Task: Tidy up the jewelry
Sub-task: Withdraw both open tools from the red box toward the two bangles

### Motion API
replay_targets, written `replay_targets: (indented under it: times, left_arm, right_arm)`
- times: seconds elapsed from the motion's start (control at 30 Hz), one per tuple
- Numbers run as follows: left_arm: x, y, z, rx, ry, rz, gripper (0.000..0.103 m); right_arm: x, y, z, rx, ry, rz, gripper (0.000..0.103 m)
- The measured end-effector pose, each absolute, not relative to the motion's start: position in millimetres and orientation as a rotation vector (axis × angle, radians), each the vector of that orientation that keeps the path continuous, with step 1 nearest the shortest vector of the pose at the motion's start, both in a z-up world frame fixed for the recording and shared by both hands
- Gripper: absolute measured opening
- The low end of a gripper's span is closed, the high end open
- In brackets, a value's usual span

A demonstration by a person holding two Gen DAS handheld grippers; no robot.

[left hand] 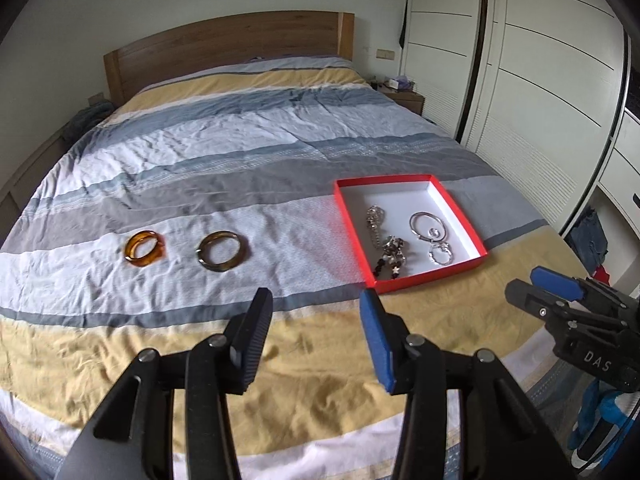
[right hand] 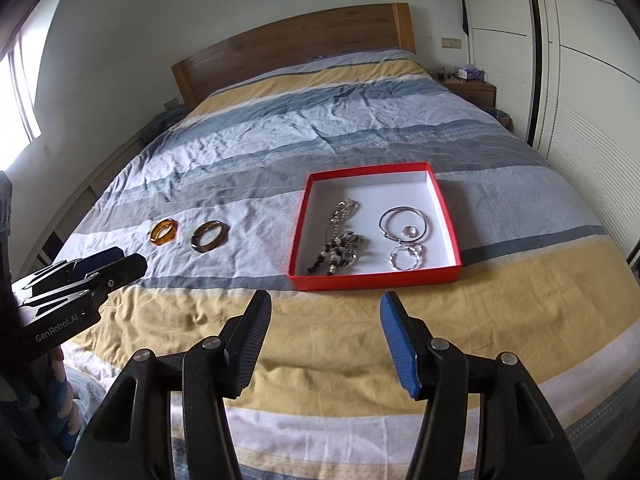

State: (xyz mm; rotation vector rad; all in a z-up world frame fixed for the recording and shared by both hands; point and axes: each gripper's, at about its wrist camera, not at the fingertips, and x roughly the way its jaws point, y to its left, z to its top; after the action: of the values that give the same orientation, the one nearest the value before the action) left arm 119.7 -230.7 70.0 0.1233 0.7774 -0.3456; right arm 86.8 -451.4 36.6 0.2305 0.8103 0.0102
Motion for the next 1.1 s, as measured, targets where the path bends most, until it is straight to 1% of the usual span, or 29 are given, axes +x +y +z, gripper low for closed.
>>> replay_targets:
  times: [0.4,0.77,1.1]
  left_arm:
    - [50.4,-161.8,89.9,0.126,0.716,-0.240,0.044]
    - [26.0,-129.1,95.0,0.091,0.689,-0.215,0.044]
    - [14.6,-102.5,96.6,0.031,0.666,-0.230,0.044]
  right_arm:
    - [48.8,-390.7,57.6,0.201,0.777,0.078,0.058]
    - [29.5,-367.6,62.4,0.176,0.787,0.092,0.059]
    - [22.1,-347.7,71.0,0.144,0.787,0.095,0.062]
